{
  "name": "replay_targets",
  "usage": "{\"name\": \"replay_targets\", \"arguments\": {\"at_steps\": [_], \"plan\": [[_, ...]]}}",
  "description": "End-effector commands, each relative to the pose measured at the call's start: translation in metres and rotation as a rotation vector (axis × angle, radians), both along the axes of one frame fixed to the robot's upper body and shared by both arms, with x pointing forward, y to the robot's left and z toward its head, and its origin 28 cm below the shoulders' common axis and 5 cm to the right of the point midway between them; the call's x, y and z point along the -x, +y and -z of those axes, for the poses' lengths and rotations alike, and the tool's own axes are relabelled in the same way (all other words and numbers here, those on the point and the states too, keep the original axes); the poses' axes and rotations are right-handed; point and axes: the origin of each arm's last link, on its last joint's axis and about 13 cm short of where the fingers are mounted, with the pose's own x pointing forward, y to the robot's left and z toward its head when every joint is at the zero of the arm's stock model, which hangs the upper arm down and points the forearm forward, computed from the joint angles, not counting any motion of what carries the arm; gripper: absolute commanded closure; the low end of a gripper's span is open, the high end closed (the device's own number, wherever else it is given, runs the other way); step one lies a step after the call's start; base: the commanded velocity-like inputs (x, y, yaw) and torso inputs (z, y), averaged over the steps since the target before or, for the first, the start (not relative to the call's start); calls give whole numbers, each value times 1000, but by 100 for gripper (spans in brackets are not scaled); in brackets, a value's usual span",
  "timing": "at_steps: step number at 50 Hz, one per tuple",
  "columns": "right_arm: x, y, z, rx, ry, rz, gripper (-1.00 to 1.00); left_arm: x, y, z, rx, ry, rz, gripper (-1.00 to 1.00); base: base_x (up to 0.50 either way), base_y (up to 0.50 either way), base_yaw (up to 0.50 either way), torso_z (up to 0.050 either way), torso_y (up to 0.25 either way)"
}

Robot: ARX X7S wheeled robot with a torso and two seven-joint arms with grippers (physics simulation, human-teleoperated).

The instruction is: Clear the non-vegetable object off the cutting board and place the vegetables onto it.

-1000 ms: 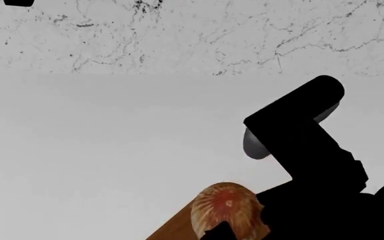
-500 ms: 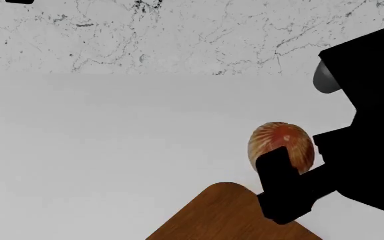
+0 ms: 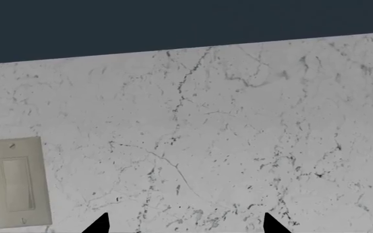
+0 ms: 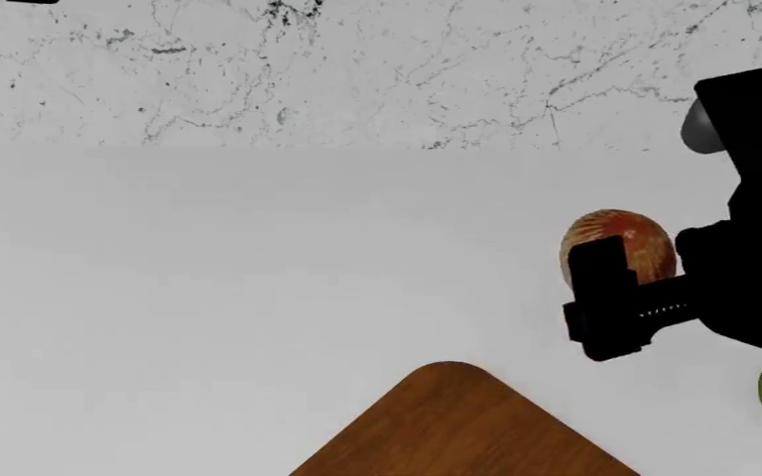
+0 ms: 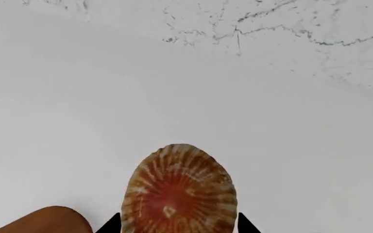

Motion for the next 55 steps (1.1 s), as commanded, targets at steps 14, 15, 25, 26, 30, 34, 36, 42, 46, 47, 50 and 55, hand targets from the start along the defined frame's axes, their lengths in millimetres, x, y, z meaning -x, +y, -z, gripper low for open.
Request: {"name": "replay_targets", "arguments": {"at_steps": [14,15,25,26,30,34,36,42,46,47,50,55], "plan": [[-14,-3,40,-46,35,34,100,5,2,-8,36,-26,34,-100,1,0,0,0,0],[-14,-2,43,-42,36,32,100,4,2,-8,36,-27,34,-100,0,0,0,0,0],[-9,-4,37,-14,19,44,-100,5,3,-9,40,-28,35,-100,1,0,0,0,0],[-9,-4,37,-14,19,43,-100,6,3,-9,39,-30,35,-100,10,0,0,0,0],[-4,-3,24,-5,-3,38,-100,6,3,-10,42,-33,35,-100,5,0,0,0,0],[4,-1,8,13,-41,33,-100,7,3,-10,44,-33,37,-100,5,0,0,0,0],[9,-1,3,20,-52,30,-100,8,3,-10,45,-35,39,-100,5,0,0,0,0],[28,1,-12,47,-75,52,-100,11,3,-10,47,-39,47,-100,5,0,0,0,0],[40,2,-22,61,-88,62,-100,12,3,-10,47,-39,49,-100,5,0,0,0,0],[44,6,-26,69,-100,50,-100,13,3,-10,48,-39,51,-100,0,0,0,0,0],[52,15,-29,83,-102,-3,-100,14,3,-10,46,-42,56,-100,7,0,0,0,0],[63,32,-34,95,-129,-104,-100,14,2,-11,45,-43,61,-100,4,0,0,0,0]]}}
